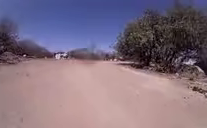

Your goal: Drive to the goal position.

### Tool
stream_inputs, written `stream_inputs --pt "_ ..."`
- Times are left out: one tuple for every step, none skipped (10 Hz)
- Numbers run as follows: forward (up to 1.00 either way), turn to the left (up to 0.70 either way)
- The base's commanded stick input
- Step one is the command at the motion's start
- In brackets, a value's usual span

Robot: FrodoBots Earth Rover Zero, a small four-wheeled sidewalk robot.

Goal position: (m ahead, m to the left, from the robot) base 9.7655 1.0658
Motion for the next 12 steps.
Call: stream_inputs --pt "1.00 0.00" --pt "1.00 0.00" --pt "1.00 0.00" --pt "1.00 0.00" --pt "1.00 0.00" --pt "1.00 0.00" --pt "1.00 0.00" --pt "1.00 0.00" --pt "1.00 0.00" --pt "1.00 0.00" --pt "1.00 0.00" --pt "1.00 0.00"
